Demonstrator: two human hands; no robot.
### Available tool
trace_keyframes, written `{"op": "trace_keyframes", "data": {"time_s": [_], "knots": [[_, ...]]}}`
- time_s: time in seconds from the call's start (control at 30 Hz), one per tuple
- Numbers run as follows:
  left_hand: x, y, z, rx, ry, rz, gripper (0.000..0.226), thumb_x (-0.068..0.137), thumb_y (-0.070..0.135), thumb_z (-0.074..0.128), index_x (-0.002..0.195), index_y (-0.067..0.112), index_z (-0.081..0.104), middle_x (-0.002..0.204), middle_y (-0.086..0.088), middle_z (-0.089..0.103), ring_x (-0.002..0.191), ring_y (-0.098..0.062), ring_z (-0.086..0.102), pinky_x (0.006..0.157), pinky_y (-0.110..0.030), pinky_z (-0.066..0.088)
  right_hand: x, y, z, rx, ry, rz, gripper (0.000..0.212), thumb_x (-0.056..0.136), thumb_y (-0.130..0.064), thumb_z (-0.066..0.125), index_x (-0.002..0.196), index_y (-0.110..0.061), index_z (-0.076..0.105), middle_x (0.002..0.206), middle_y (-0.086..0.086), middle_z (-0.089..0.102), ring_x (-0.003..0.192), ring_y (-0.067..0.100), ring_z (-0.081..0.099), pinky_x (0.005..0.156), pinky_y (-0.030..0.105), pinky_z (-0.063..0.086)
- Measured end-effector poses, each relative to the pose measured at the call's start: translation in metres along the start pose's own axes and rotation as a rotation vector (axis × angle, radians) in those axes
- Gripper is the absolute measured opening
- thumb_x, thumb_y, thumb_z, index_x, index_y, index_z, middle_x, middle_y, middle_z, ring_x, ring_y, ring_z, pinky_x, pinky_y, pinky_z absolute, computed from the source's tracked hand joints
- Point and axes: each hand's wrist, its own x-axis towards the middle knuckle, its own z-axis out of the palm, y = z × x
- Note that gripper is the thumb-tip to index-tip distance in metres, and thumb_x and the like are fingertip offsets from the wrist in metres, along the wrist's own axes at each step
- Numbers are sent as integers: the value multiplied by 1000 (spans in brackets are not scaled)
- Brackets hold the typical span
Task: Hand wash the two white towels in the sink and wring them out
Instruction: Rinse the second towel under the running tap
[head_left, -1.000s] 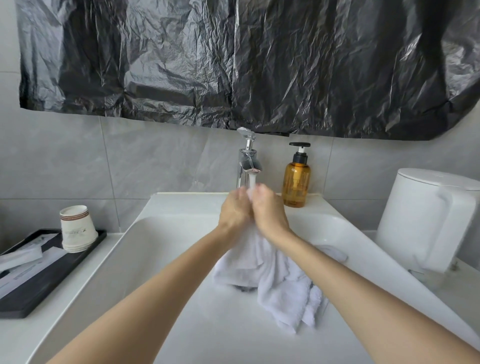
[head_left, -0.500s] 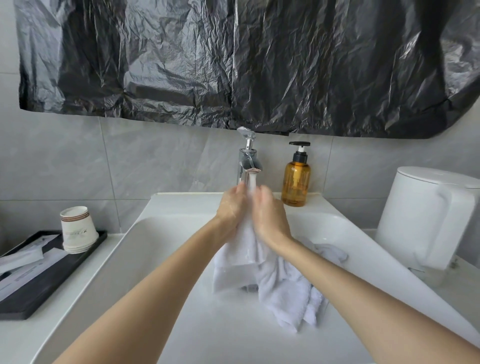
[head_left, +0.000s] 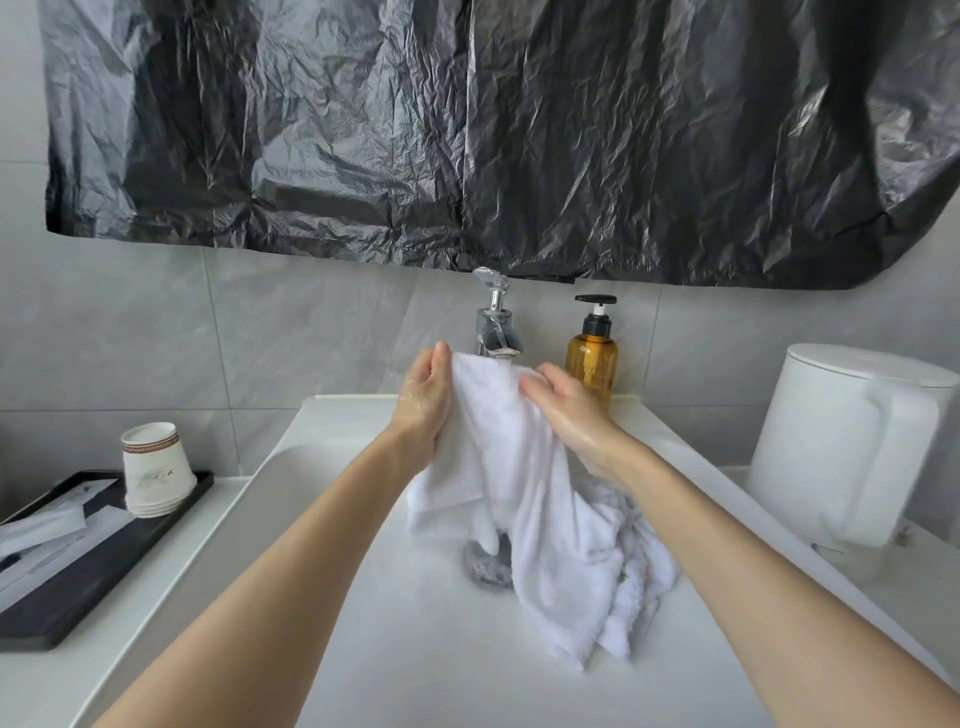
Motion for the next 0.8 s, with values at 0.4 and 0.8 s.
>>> {"op": "trace_keyframes", "data": {"time_s": [0.4,0.8], "knots": [[-24,-20,-1,144,-521,-263,30,90,35,67,117,21,65,111,0,71,99,-14,68,90,-30,55,15,1,-10,373,469,-39,26,102,-30,44,76,-24,46,73,-6,38,65,4,36,63,25,31],[-12,-25,28,-318,-170,-196,60,68,62,71,111,20,67,122,-6,65,112,-22,62,104,-45,46,-5,-1,40,160,344,-30,21,103,-27,38,88,-19,50,67,-11,45,63,3,45,56,15,34]]}}
